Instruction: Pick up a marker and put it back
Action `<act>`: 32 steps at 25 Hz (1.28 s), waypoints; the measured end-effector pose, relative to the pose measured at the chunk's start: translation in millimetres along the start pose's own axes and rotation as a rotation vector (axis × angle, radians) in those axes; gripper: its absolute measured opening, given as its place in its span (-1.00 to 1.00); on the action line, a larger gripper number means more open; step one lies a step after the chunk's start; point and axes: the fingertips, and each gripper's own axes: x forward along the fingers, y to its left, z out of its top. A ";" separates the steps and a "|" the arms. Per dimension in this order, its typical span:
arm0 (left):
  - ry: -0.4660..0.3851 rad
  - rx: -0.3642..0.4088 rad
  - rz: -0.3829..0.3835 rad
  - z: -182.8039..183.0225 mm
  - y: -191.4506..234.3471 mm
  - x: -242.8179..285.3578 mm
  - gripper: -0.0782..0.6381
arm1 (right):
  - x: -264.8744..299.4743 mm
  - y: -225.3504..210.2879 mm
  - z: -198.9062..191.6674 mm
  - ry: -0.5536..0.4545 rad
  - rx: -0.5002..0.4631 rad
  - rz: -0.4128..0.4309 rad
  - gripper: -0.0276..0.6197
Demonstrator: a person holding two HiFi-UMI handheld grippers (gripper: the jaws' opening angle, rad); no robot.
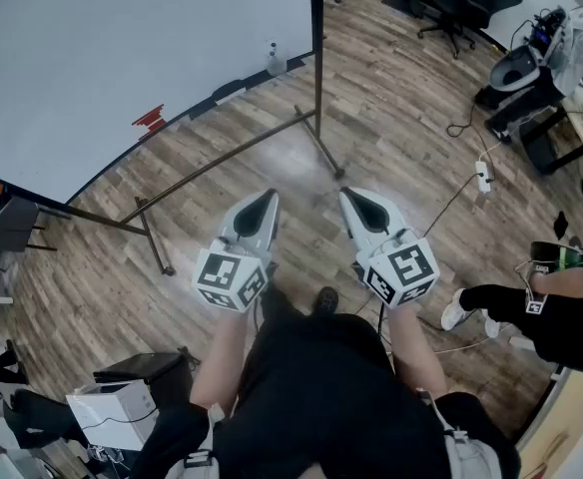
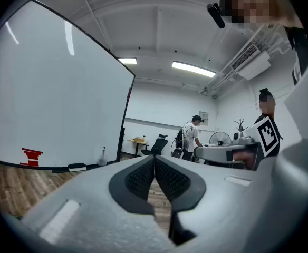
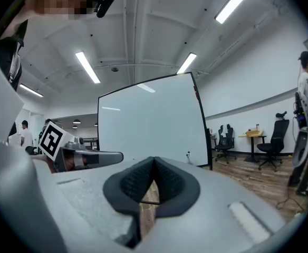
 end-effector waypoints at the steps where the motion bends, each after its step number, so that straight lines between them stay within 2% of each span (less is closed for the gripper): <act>1: 0.004 0.000 -0.002 -0.9 0.0 1.2 -0.74 | 0.7 -0.5 0.4 -0.002 -0.001 0.000 -0.91; 11: 0.013 0.004 0.002 -2.1 -13.7 6.5 -0.74 | -10.1 -7.6 7.3 -0.025 -0.020 0.005 -0.91; 15: 0.017 0.001 0.008 -7.8 -27.9 9.4 -0.74 | -21.4 -11.3 4.3 -0.029 0.035 0.024 -0.91; 21: 0.038 -0.009 0.013 -21.9 -44.2 12.8 -0.74 | -38.0 -24.7 -10.1 -0.022 0.048 0.019 -0.91; 26: 0.069 -0.015 0.021 -30.2 -35.9 15.1 -0.74 | -34.0 -36.5 -13.1 -0.037 0.090 0.003 -0.91; 32: 0.090 -0.032 0.005 -37.6 -6.9 40.6 -0.74 | -2.6 -50.2 -22.1 -0.011 0.089 -0.021 -0.91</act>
